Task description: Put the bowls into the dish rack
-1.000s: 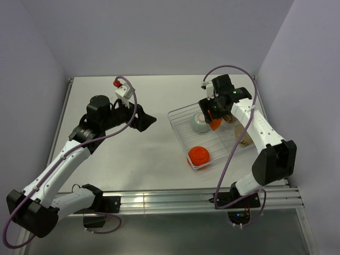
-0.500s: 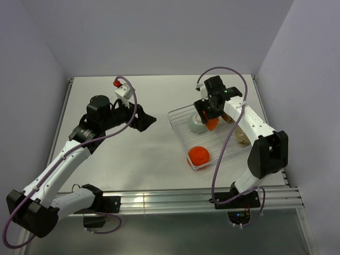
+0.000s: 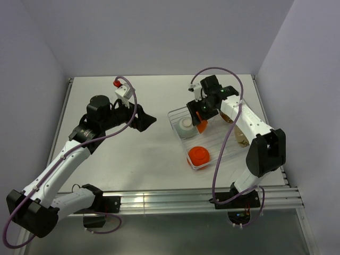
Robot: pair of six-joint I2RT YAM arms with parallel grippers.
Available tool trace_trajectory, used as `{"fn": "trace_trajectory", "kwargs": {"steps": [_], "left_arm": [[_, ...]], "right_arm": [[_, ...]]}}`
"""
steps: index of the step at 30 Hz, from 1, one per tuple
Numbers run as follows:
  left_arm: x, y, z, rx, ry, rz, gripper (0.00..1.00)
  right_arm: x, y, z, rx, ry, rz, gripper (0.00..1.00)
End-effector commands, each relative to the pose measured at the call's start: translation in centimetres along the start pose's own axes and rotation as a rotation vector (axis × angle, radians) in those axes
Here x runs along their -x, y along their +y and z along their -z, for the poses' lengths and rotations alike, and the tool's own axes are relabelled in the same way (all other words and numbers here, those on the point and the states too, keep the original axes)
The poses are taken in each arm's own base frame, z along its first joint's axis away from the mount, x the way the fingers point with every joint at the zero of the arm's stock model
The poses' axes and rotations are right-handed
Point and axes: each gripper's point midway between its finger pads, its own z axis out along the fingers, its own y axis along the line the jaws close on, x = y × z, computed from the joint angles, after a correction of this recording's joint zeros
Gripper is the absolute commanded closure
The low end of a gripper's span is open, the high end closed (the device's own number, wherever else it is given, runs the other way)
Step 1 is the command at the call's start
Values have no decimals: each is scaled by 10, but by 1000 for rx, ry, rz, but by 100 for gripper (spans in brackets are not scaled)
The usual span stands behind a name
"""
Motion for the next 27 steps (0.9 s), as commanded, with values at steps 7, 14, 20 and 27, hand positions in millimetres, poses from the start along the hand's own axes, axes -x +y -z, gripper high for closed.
{"fn": "trace_trajectory", "kwargs": {"steps": [7, 14, 20, 27], "left_arm": [[22, -10, 7, -24, -60, -50, 1], [21, -9, 9, -15, -63, -58, 0], [20, -4, 6, 8, -51, -51, 1], [20, 0, 6, 30, -43, -45, 0]], "right_arm": [[29, 10, 14, 36, -68, 4, 100], [16, -20, 29, -144, -58, 61, 100], [-11, -31, 23, -213, 1, 82, 100], [-26, -35, 11, -261, 35, 85, 100]]}}
